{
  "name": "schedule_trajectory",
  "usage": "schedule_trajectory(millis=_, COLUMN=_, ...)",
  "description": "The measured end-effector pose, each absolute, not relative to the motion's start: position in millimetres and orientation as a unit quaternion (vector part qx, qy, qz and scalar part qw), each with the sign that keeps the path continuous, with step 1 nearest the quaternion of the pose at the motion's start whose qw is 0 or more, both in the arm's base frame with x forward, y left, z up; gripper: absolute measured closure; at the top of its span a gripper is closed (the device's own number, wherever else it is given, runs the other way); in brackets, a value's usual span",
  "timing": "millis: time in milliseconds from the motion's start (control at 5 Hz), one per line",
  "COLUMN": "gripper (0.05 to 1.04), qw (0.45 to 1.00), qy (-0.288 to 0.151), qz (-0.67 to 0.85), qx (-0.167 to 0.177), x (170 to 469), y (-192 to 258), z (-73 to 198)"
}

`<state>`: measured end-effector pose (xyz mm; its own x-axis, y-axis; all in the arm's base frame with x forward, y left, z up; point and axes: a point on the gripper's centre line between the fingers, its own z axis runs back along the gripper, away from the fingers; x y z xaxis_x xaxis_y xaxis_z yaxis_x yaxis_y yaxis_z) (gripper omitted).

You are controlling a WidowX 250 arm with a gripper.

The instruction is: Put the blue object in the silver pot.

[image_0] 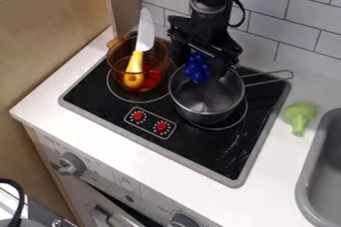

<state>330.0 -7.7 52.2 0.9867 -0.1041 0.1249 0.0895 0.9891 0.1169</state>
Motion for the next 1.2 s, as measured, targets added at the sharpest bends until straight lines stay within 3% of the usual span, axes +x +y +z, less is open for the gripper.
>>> schedule_trajectory(millis=200, gripper=0.075, qw=0.996, qy=-0.059, qz=-0.044, qx=0.057, x=328, y=-8, z=52)
schedule_trajectory(millis=800, gripper=0.084, qw=0.998, qy=-0.025, qz=-0.030, qx=0.052, x=312, y=-2, z=72)
schedule_trajectory(millis=1200, gripper=0.084, qw=0.992, qy=-0.120, qz=-0.034, qx=-0.021, x=284, y=31, z=123)
